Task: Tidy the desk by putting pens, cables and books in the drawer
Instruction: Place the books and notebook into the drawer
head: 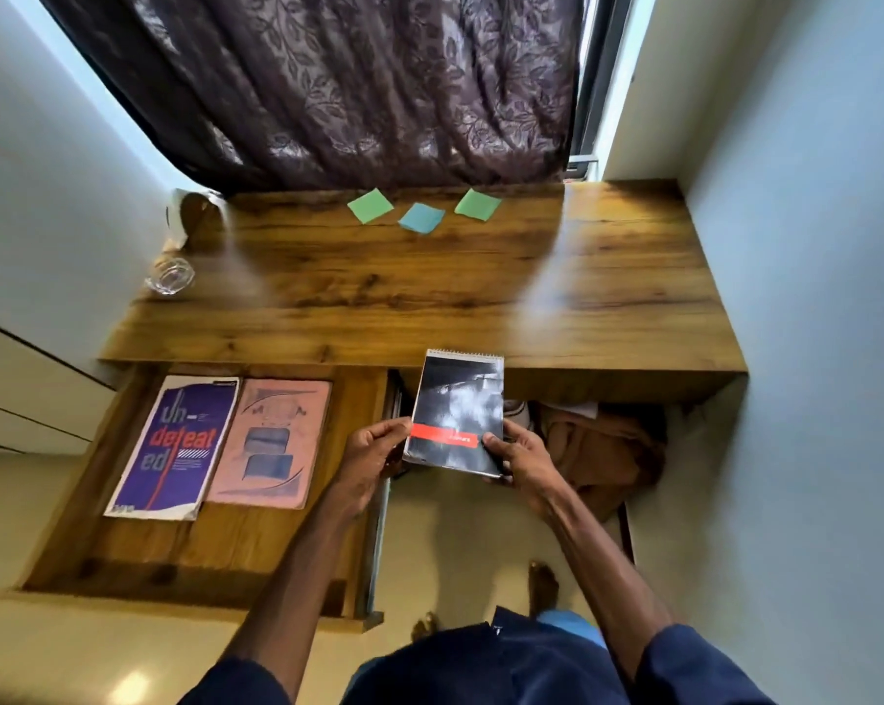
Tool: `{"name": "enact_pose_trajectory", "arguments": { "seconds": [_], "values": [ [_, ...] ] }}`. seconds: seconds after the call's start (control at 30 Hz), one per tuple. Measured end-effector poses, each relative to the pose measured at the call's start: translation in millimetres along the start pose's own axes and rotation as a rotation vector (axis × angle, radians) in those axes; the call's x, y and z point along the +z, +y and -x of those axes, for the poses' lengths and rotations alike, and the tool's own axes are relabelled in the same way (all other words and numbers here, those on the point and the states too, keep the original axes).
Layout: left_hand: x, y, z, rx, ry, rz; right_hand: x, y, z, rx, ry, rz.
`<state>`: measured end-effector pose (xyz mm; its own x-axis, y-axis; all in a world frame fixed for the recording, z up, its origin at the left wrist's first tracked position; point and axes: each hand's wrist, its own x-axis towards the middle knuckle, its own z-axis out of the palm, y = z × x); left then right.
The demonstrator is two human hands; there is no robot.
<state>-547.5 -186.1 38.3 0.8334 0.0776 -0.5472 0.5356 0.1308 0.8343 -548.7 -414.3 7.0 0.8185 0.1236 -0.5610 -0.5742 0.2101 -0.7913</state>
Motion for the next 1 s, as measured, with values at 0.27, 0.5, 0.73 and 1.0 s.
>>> {"name": "enact_pose_trajectory", "arguments": {
  "seconds": [0.27, 0.5, 0.73, 1.0],
  "values": [
    [-117.2, -30.5, 43.4, -0.005, 0.087, -0.011, 96.1, 55.5, 26.9, 0.023, -0.012, 0.102],
    [-166.7, -29.0, 31.3, 0.008, 0.119, -0.126, 141.0, 62.4, 19.2, -0.001, -0.093, 0.214],
    [-199.7, -10.0, 1.6, -0.014, 0.107, -0.252, 176.2, 59.6, -17.5, 0.089, -0.093, 0.164],
    [-240.0, -12.4, -39.0, -0.070, 0.138, -0.347, 216.4, 78.7, -53.1, 0.237, -0.022, 0.150]
  ]
}}
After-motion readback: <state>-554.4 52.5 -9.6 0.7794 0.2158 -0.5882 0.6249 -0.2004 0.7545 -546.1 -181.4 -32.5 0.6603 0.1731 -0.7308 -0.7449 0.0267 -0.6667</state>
